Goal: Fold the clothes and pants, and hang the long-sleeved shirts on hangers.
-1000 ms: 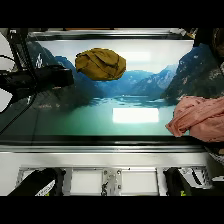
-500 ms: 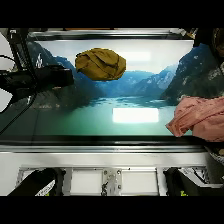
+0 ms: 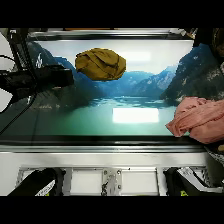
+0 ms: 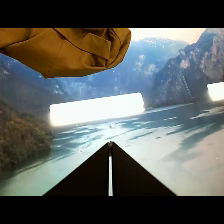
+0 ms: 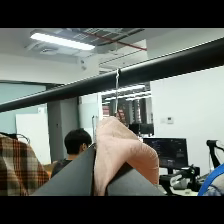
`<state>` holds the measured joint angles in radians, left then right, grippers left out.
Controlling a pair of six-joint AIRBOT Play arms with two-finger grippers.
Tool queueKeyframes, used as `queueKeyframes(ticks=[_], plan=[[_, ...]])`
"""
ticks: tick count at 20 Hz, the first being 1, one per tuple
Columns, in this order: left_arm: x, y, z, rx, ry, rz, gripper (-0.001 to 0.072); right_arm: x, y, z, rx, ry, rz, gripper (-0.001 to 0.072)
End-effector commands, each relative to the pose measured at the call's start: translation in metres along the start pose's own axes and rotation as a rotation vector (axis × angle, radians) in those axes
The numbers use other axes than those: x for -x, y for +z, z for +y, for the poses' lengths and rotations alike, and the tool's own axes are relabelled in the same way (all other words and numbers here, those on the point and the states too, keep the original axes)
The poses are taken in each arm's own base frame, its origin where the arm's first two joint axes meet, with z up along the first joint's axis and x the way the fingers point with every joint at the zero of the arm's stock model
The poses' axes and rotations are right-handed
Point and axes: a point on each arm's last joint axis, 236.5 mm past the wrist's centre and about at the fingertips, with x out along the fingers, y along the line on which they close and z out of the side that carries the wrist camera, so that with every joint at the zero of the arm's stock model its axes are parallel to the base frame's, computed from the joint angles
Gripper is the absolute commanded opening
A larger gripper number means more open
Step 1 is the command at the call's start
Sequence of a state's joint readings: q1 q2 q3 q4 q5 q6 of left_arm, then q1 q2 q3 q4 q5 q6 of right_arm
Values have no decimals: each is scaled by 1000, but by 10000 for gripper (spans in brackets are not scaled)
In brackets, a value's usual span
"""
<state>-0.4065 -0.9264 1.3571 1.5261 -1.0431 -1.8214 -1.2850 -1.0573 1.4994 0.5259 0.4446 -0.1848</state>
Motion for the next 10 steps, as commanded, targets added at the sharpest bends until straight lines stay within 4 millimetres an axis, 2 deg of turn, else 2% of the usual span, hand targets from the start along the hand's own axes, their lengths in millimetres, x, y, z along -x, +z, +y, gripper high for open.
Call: queueKeyframes(ticks=[1, 4, 5, 6, 7, 9, 10], plan=[[0, 2, 0, 0, -2, -7, 8, -1, -10, 32, 51, 95, 39, 10], [0, 7, -2, 0, -8, -28, 8, 4, -19, 62, 107, 233, 62, 25], [0, 7, -2, 0, -8, -30, 8, 6, -23, 70, 124, 266, 71, 88], [0, 7, -2, 0, -8, -30, 8, 7, -23, 73, 129, 281, 73, 288], [0, 7, -2, 0, -8, -30, 8, 7, -23, 74, 120, 284, 73, 419], [0, 7, -2, 0, -8, -30, 8, 8, -21, 75, 82, 286, 76, 534], [0, 7, -2, 0, -8, -30, 9, 9, -18, 76, 72, 286, 73, 536]])
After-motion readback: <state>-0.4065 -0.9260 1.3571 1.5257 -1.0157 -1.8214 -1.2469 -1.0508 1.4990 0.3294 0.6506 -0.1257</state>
